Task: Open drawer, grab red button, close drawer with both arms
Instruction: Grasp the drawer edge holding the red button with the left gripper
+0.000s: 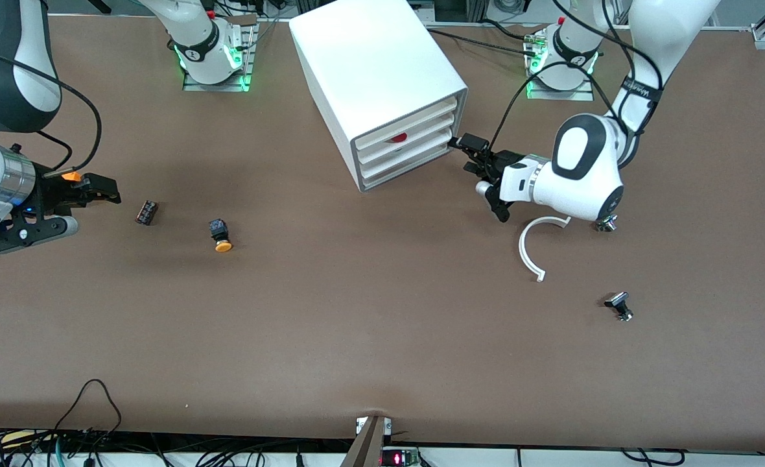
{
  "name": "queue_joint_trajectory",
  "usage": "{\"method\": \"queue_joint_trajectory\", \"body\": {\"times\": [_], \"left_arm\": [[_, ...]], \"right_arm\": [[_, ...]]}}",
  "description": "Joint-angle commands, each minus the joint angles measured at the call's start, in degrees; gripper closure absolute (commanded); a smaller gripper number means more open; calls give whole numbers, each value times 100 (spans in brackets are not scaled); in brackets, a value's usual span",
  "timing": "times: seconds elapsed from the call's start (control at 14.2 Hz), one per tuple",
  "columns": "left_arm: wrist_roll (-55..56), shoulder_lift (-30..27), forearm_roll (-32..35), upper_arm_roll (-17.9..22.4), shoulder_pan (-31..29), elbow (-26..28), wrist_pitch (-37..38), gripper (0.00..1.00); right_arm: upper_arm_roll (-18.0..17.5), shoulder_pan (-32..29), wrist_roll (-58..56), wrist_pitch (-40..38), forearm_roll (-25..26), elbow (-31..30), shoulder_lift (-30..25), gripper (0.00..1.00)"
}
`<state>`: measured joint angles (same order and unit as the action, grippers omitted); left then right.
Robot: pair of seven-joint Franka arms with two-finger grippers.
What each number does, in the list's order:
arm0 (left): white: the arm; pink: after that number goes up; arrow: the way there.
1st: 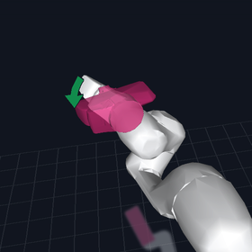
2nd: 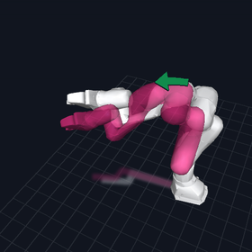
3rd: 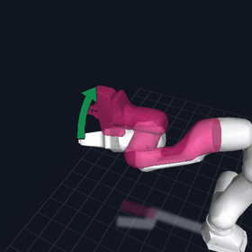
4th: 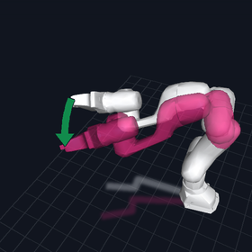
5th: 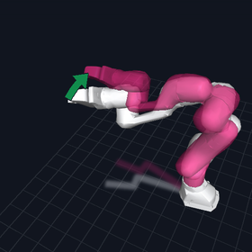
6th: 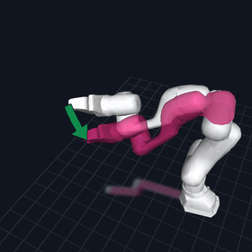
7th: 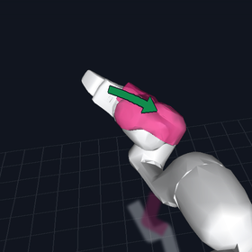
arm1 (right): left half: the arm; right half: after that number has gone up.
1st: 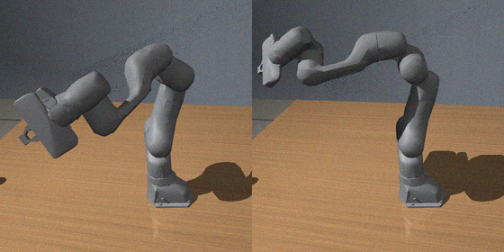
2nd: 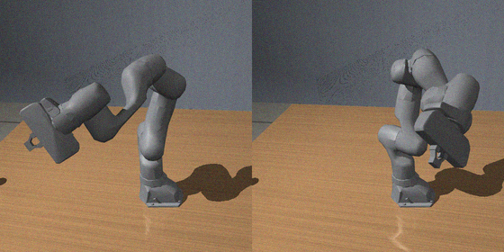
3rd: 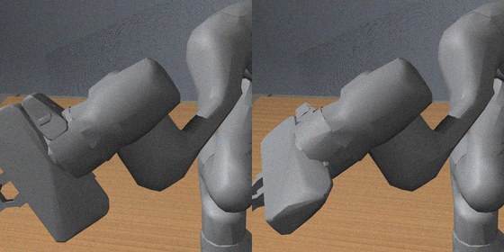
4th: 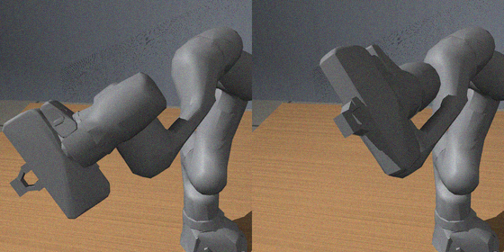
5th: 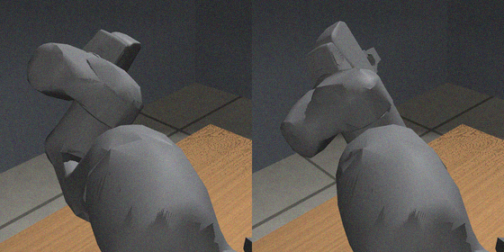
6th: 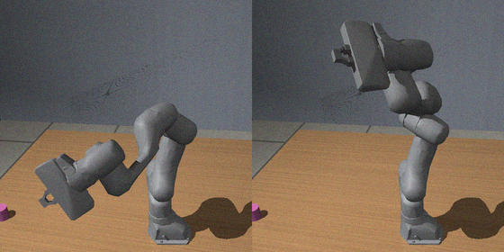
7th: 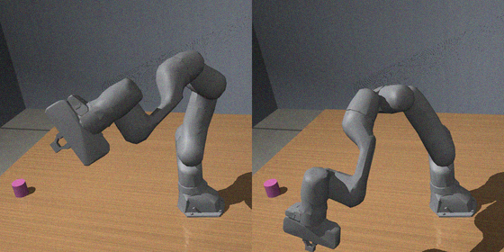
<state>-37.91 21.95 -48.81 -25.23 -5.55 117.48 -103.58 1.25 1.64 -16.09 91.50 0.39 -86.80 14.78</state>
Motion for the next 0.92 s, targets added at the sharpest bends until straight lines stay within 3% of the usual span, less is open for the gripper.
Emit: {"method": "queue_joint_trajectory", "body": {"times": [0.0, 0.28, 0.49, 0.64, 0.85], "left_arm": [[-339, 151, -260, -70, -42, 109, -92, 0], [-472, 170, -400, -499, -42, 363, -433, 1], [-480, 161, -480, -755, -42, 557, -874, 9], [-480, 187, -480, -773, -34, 618, -892, 19], [-480, 205, -480, -922, 28, 776, -1111, 45]], "right_arm": [[-2, 3, 1, 17, -21, 40, 25, 1], [-2, -23, -17, 26, -21, 40, 25, 1], [-2, -23, -8, 8, -12, 32, 34, 1], [7, -41, -17, -1, -21, 32, 42, 1], [7, -23, 0, -18, -12, 32, 51, 1]]}}
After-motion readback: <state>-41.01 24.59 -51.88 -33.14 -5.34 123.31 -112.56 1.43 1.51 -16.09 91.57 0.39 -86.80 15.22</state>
